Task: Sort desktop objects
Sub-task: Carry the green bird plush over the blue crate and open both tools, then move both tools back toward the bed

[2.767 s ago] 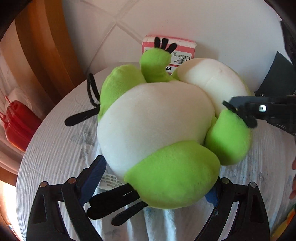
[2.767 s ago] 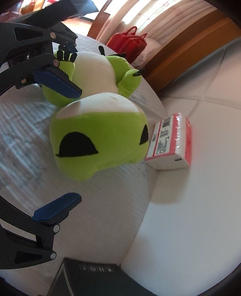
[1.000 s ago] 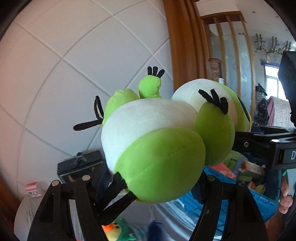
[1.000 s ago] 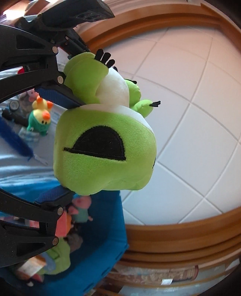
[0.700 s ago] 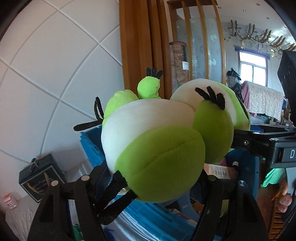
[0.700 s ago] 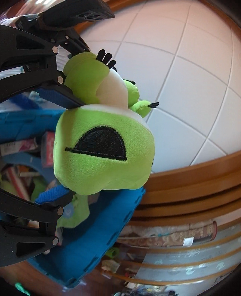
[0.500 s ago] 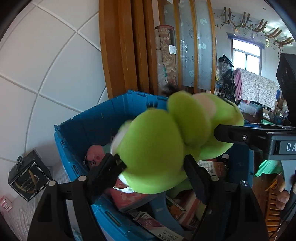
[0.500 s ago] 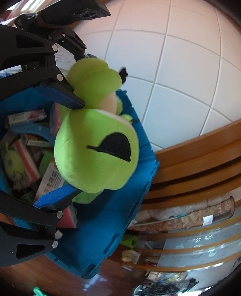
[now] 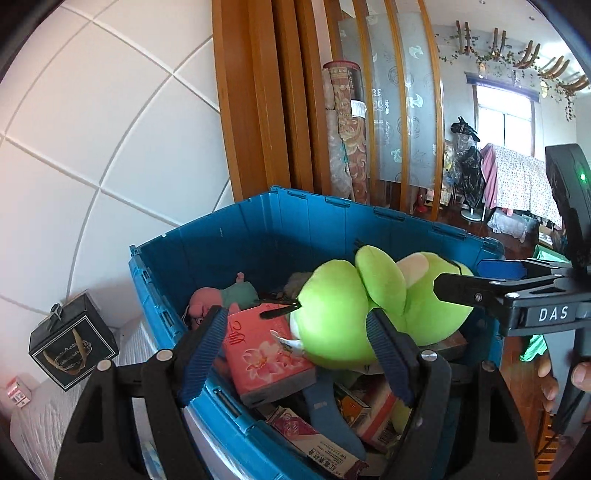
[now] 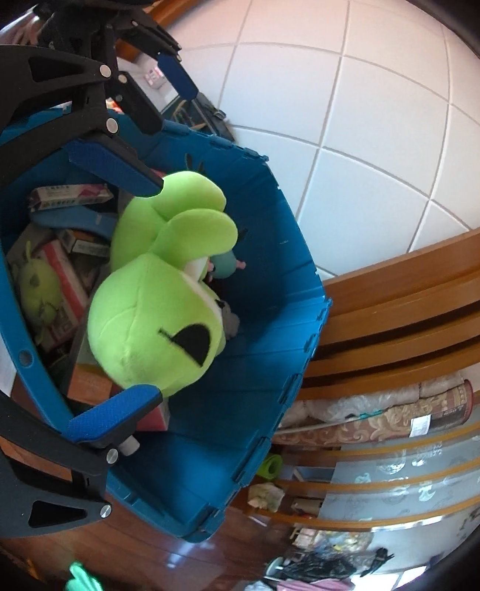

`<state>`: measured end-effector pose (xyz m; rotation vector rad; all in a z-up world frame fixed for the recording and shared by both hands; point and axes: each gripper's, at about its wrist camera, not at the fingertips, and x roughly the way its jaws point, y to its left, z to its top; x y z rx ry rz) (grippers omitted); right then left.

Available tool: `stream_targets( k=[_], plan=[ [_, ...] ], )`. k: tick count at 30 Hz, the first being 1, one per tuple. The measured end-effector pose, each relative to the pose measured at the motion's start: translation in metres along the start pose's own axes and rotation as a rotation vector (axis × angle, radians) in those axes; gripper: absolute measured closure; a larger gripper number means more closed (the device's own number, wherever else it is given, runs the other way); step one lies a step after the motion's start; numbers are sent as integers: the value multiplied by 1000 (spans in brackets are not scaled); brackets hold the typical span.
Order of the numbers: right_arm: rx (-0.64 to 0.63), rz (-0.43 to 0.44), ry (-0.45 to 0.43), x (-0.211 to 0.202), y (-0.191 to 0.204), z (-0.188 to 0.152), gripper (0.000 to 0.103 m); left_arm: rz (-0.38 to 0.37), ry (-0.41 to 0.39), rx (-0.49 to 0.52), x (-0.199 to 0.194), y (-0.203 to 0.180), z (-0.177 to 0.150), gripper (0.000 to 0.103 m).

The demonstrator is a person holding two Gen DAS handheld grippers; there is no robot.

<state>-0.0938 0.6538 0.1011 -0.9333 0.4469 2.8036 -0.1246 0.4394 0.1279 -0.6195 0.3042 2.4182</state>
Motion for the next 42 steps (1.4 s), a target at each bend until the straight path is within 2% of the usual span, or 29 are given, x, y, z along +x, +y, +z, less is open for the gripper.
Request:
stream_targets(
  k=[5, 11, 18, 27, 31, 37, 42],
  plan=[
    [-92, -40, -75, -17, 35, -10, 0, 25, -1, -71, -23, 29, -15, 26],
    [-182, 6, -140, -31, 81, -27, 0, 97, 4, -143, -49, 67, -48, 26],
    [-271, 114, -214, -39, 144, -50, 0, 180, 42, -250, -71, 114, -101, 26],
    [-368, 277, -202, -24, 214, -75, 0, 334, 164, -406, -99, 197, -193, 26],
    [-423, 336, -148, -4, 249, -93, 0, 405, 213, -477, -115, 235, -240, 26],
    [-425, 391, 39, 53, 286, -133, 0, 479, 334, -567, -135, 282, -320, 26],
    [-419, 345, 216, 107, 308, -175, 0, 473, 421, -622, -137, 307, -376, 26]
  ],
)
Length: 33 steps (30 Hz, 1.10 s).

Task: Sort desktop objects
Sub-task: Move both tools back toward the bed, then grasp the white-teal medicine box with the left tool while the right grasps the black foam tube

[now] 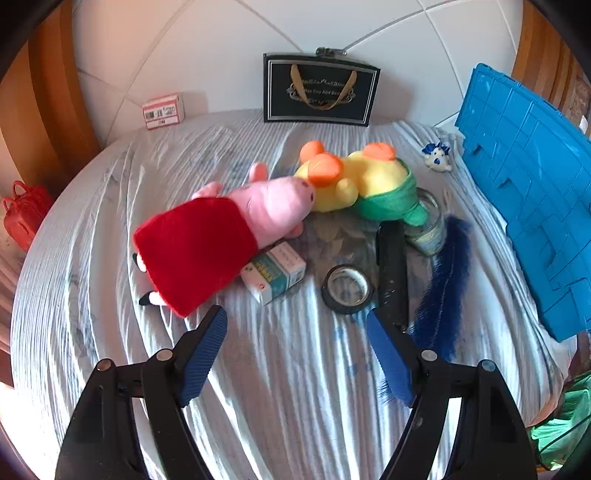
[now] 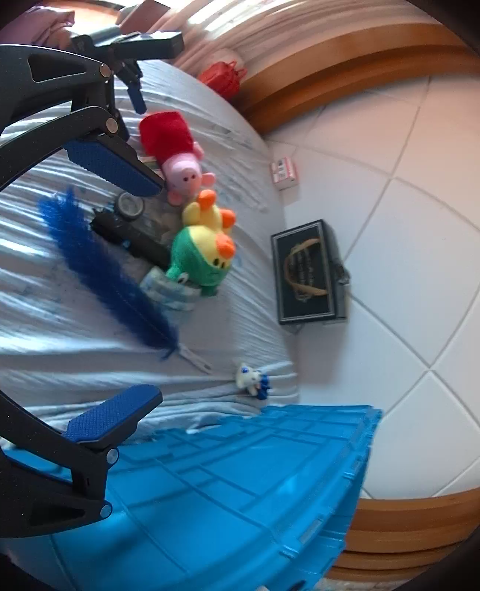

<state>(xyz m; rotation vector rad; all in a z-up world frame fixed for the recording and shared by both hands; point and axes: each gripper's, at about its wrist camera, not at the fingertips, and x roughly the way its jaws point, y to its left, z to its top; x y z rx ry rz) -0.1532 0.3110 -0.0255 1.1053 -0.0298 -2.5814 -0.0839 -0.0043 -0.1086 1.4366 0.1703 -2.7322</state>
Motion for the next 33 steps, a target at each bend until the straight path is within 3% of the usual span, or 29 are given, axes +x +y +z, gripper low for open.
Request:
stream_targets(
  k=[6, 16, 18, 20, 22, 23, 25, 27, 33],
  plan=[
    [44, 5, 177, 69, 20, -25, 0, -25, 44, 2, 36, 18, 4, 26],
    [93, -17, 353, 140, 40, -29, 0, -86, 111, 120, 102, 11, 39, 26],
    [105, -8, 389, 156, 44, -30, 0, -61, 92, 175, 107, 9, 43, 30],
    [113, 5, 435, 174, 49, -29, 0, -44, 103, 192, 115, 11, 48, 40],
    [103, -6, 464, 191, 55, -28, 1, -81, 119, 176, 122, 16, 54, 43],
    [101, -15, 481, 200, 57, -28, 4, -84, 125, 174, 124, 17, 55, 44],
    [104, -8, 511, 215, 61, -27, 22, -88, 141, 187, 130, 15, 56, 44],
    [103, -22, 547, 230, 63, -28, 34, -87, 150, 181, 136, 13, 57, 44],
    [70, -21, 599, 252, 71, -31, 37, -104, 142, 170, 148, 11, 66, 44]
  ],
)
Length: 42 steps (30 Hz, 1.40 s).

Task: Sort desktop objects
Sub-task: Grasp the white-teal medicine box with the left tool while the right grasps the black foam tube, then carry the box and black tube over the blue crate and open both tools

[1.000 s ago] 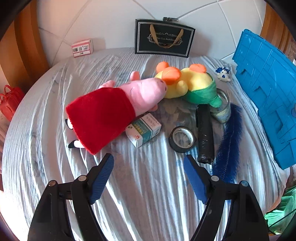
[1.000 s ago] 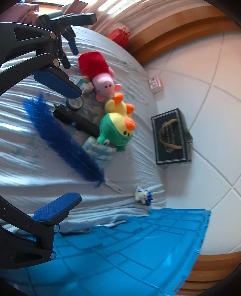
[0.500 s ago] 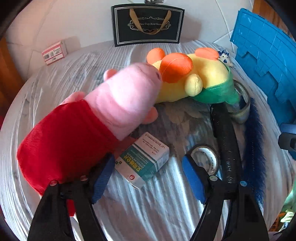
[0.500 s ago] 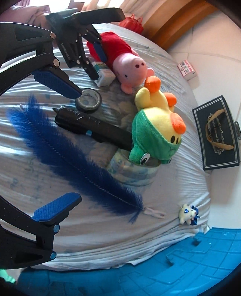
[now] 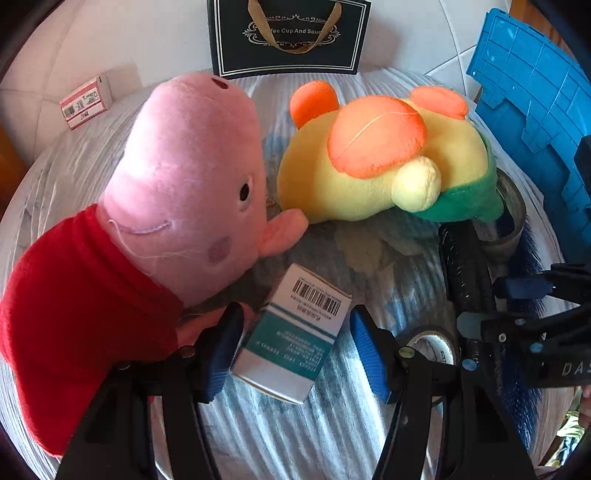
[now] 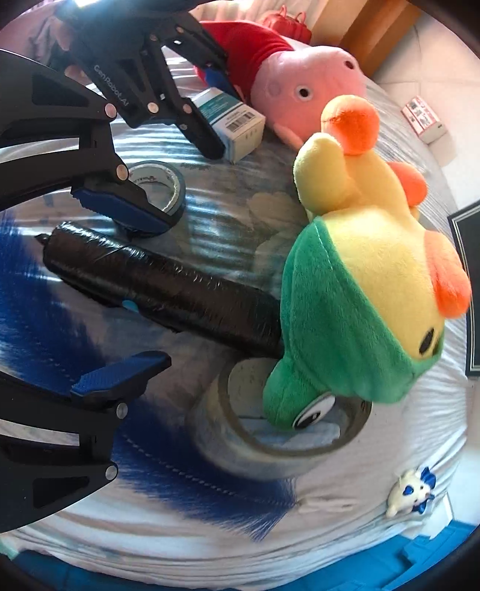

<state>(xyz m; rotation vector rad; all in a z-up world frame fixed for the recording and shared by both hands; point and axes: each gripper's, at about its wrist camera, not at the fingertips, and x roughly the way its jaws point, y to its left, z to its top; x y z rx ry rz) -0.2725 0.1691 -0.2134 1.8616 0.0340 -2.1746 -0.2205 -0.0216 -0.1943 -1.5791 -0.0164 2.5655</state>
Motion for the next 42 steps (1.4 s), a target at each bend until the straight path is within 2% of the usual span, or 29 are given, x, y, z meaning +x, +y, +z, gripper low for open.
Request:
stream_targets(
  k=[1, 2, 3, 6, 9, 16, 24, 31, 37, 42],
  plan=[
    [-7, -2, 9, 3, 1, 1, 45, 6, 13, 8, 3, -2, 0, 46],
    [-11, -7, 19, 7, 2, 1, 52, 10, 25, 11, 3, -3, -1, 60],
    [-15, -22, 31, 10, 3, 0, 59, 1, 43, 0, 4, -2, -3, 67],
    [-45, -41, 15, 9, 6, -3, 60, -30, 49, -57, -2, -1, -11, 68],
    [-49, -39, 5, 7, 5, -8, 64, -20, 38, -69, -15, -5, -19, 68],
    [-37, 64, -81, -34, -6, -29, 66, -23, -76, -51, -73, -27, -22, 68],
    [-56, 92, -297, -128, -20, -57, 66, -24, -238, 12, -144, -61, -7, 68],
    [-65, 29, -516, -221, -22, -78, 66, -47, -345, 65, -195, -108, 8, 68],
    [-43, -8, -690, -300, -57, -98, 66, -103, -444, 146, -237, -173, 28, 68],
    [4, -62, -790, -356, -105, -122, 66, -155, -510, 224, -264, -241, 51, 68]
  ],
)
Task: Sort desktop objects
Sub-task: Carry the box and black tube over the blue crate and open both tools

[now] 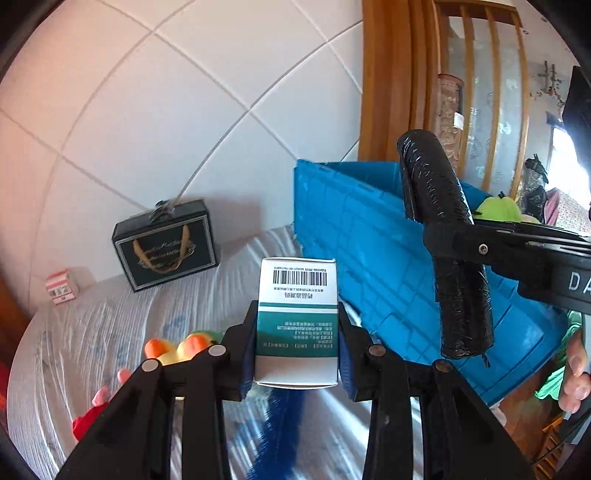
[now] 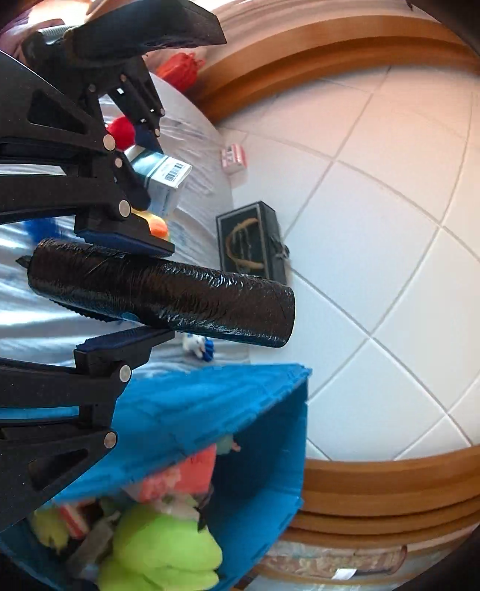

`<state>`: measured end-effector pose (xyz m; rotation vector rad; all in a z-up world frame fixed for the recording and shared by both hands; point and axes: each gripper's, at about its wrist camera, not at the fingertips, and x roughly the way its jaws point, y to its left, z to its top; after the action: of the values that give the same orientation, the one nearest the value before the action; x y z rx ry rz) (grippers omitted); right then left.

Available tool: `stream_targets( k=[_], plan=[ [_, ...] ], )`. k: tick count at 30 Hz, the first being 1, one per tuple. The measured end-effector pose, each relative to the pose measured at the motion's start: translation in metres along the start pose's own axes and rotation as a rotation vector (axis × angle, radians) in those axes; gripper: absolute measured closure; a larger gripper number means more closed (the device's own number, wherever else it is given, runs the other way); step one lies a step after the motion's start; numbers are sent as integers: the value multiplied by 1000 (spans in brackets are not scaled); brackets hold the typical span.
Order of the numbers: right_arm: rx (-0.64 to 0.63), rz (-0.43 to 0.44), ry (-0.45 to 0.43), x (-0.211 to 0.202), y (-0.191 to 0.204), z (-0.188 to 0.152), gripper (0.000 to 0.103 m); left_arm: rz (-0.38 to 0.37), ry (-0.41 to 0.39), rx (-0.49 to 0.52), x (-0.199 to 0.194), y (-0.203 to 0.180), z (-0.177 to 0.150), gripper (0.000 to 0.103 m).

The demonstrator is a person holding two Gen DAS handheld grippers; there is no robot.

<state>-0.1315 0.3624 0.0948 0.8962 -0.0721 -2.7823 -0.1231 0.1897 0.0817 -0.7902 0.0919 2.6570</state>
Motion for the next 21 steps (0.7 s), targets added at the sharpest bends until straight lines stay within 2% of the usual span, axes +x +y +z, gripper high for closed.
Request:
stream_targets(
  k=[8, 12, 15, 21],
  plan=[
    [14, -167, -134, -83, -94, 19, 66, -147, -82, 72, 13, -114, 60, 68],
    [17, -242, -125, -98, -137, 12, 66, -198, -91, 109, 25, -168, 75, 68],
    [45, -264, -104, -100, -164, -1, 66, -214, -77, 146, 37, -201, 80, 68],
    [74, -287, -49, -97, -200, -29, 66, -237, -20, 191, 52, -239, 71, 68]
  ],
)
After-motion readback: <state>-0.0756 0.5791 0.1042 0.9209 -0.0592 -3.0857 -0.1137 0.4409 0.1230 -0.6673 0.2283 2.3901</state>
